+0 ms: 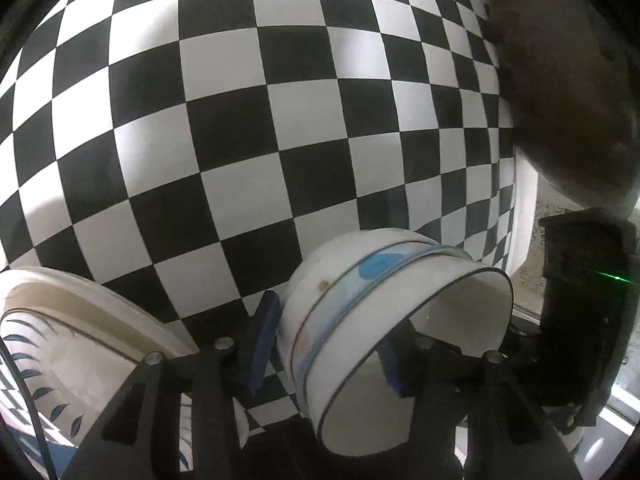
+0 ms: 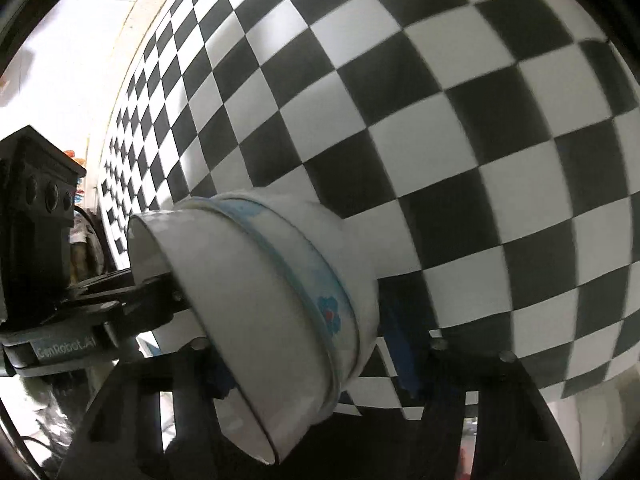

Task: Organize plates and bowls
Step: 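Lift the bowl stack with both tools and carry it over the plate stack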

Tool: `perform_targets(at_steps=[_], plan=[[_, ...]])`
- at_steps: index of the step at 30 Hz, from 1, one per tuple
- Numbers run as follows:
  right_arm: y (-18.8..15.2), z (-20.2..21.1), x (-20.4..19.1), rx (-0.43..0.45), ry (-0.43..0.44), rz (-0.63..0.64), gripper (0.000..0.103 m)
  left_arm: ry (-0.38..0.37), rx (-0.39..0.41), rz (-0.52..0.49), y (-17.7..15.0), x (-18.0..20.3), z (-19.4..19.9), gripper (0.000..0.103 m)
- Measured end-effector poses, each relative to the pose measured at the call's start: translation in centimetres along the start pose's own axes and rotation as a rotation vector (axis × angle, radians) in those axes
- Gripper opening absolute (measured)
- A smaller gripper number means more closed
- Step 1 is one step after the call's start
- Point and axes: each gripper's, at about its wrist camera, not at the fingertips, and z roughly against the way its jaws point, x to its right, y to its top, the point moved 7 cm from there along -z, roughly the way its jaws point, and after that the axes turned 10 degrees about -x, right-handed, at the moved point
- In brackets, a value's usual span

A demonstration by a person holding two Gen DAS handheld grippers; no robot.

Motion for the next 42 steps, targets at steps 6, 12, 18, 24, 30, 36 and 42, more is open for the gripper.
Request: perform_targets(at_steps=[6, 12, 18, 24, 30, 36, 42], plan=[[0.1, -0.2, 0.0, 0.029, 0.040, -0.019, 0.061, -0.050, 0.035, -0.006, -0.5, -0.5, 0.1, 0.041], [0.3, 0.1, 0.4, 0.052, 0.065, -0.023, 0.058, -0.030, 0.048, -0.007, -0.9, -0.2, 0.3, 0.041], [0.2, 2.1, 1.0, 0.079, 0.061, 0.007, 0.053, -0.020, 0.066, -0.010, -1.2, 0.3, 0.5, 0.041], [0.3, 2.8, 0.2, 0.080, 0.047, 0.028, 0.051, -0.018, 0.078, 0.002, -1.3, 0.1, 0.4, 0.041], [0.6, 2.5, -1.5, 0.087, 0.049, 0.043, 0.050, -0.009, 0.110, 0.002, -1.8, 0.1, 1.2, 0.041], [0.7, 2.7, -4.3, 0.101, 0.030, 0.077, 0.049, -0.006, 0.135, 0.005, -2.3, -0.1, 2.3, 0.041], [0.6, 2.9, -7.8, 0.107, 0.018, 0.118, 0.048, -0.007, 0.179, 0.012, -3.6, -1.1, 4.7, 0.041]])
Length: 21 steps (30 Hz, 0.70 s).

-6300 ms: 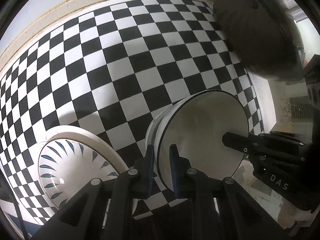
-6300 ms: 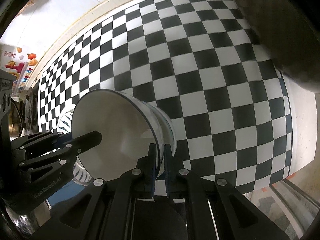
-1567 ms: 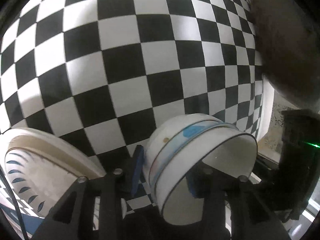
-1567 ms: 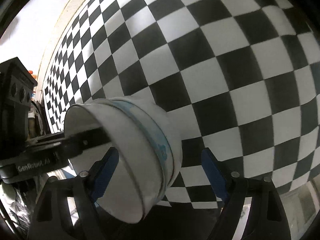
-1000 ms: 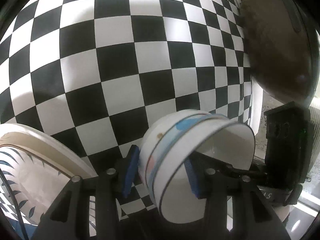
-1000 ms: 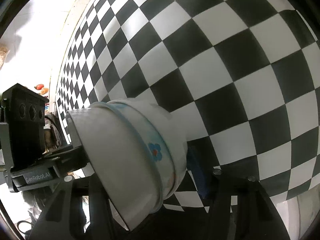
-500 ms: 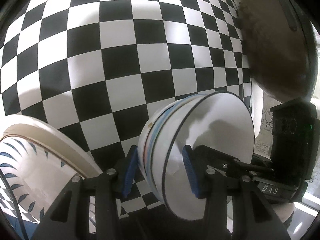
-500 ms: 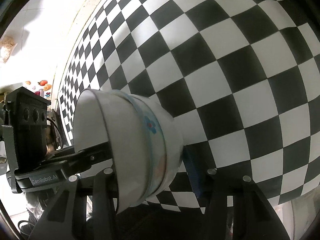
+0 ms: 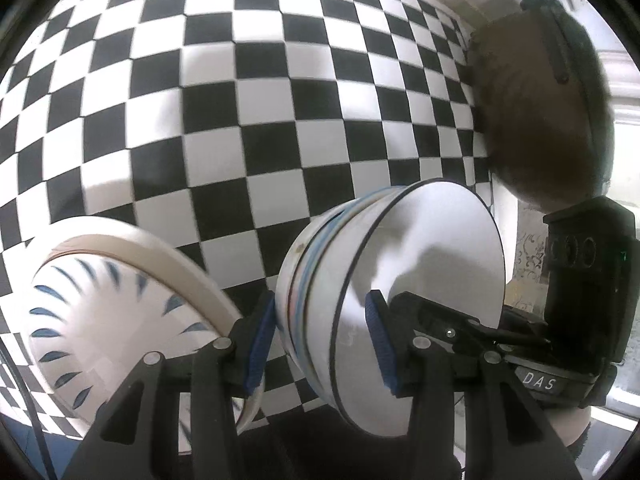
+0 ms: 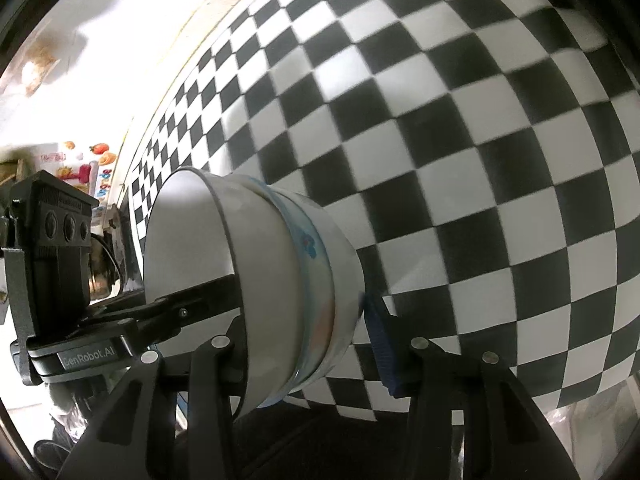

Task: Organize plates and bowls
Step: 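Lift the bowl stack with both tools and carry it over the plate stack, then lower the bowl stack onto the blue-leaf plate and open both tools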

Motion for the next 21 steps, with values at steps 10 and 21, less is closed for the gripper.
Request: perform_targets(at_steps=[10, 21], plan=[[0.7, -1.3, -8.0, -0.015, -0.013, 0.129, 0.046, 0.014, 0.105, 0.056, -2.7, -4.1, 5.1, 0.041], [-0.4, -6.5, -13.7, -0.063, -0.058, 0.237, 0.046, -0.002, 0.168, 0.151, -6.3, -10.3, 6.9, 0.041]])
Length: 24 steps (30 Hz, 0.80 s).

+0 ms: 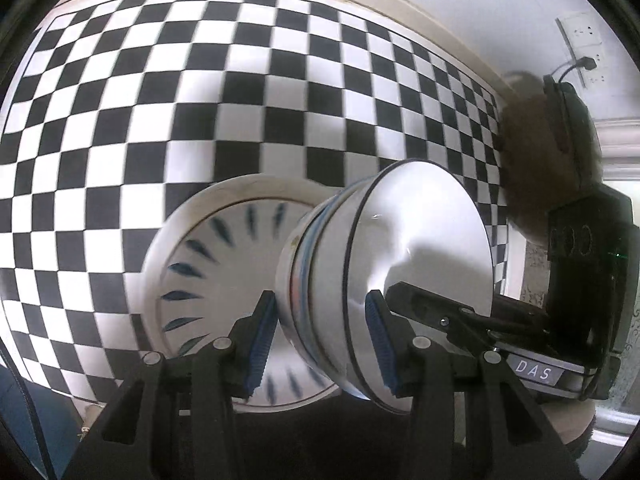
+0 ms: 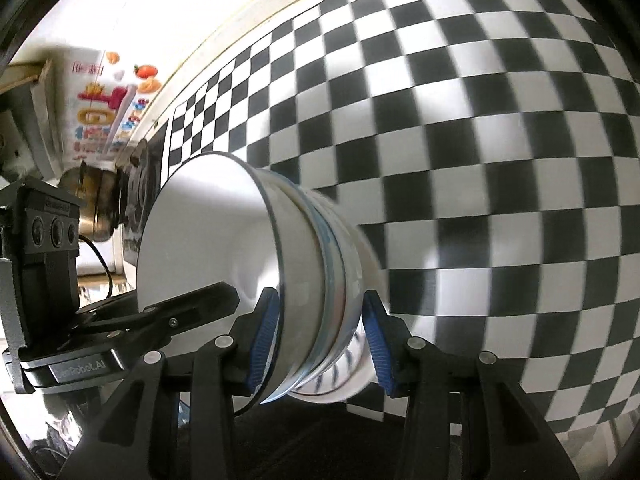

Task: Organize plates and bowls
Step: 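Lower the bowl stack onto the blue-leaf plate and open both tools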

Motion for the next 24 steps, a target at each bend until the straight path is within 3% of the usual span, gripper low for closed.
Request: perform_targets(at_steps=[11, 24], plan=[[0.0, -4.9, -2.2, -0.032, -0.041, 0.014, 0.043, -0.004, 0.011, 0.048, -0.9, -4.1, -1.0, 0.041], [-0.3, -5.2, -2.8, -0.020, -0.055, 0.005, 0.040, 0.029, -0.001, 0.062, -1.4, -5.3, -1.9, 0.041]])
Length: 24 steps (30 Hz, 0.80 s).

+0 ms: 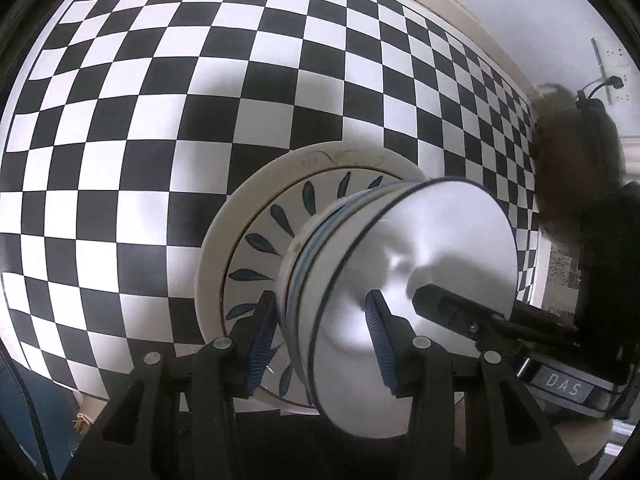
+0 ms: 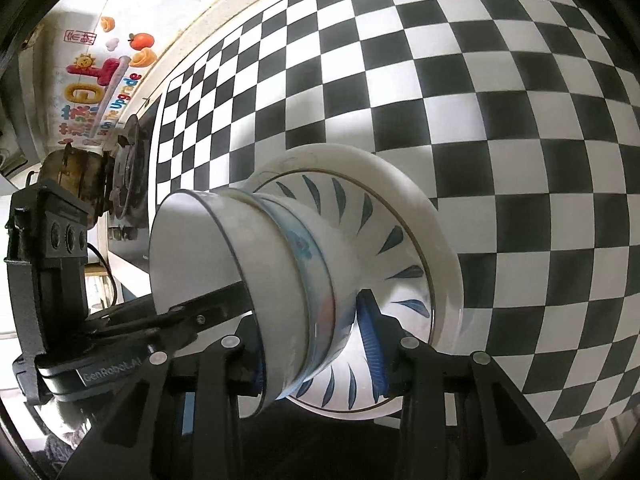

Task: Organize plates and bowls
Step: 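Lower the bowl stack onto the blue-leaf plate and open both tools, then raise both tools up and away from the stacked dishes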

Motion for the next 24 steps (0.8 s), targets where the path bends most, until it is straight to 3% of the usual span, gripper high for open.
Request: perform_targets(at_steps=[5, 15, 17, 19, 21, 24], plan=[[-0.1, 0.2, -0.2, 0.011, -0.023, 0.006, 0.039, 0.029, -0.006, -0.017, -0.1, 0.0, -0.1, 0.041], [-1.0, 1.1, -1.2, 0.053, -0.173, 0.054, 0.039, 0.225, 0.088, -0.059, -1.0, -1.2, 2.4, 0.044], [-1.5, 1.5, -1.7, 0.060, -0.201, 0.069, 0.039, 0.261, 0.123, -0.074, -1.3, -1.3, 3.1, 0.058], [-2.0, 2.1, -2.1, 0.079, -0.230, 0.081, 0.049, 0.310, 0.177, -0.090, -1.7, -1.3, 4.3, 0.068], [-2.5, 2.8, -2.6, 0.095, -0.261, 0.093, 0.072, 0.349, 0.235, -0.105, -2.0, -1.2, 5.5, 0.080], [-3.5, 4.3, -3.2, 0.136, -0.304, 0.097, 0.078, 0.362, 0.308, -0.106, -2.4, -1.2, 7.3, 0.088]])
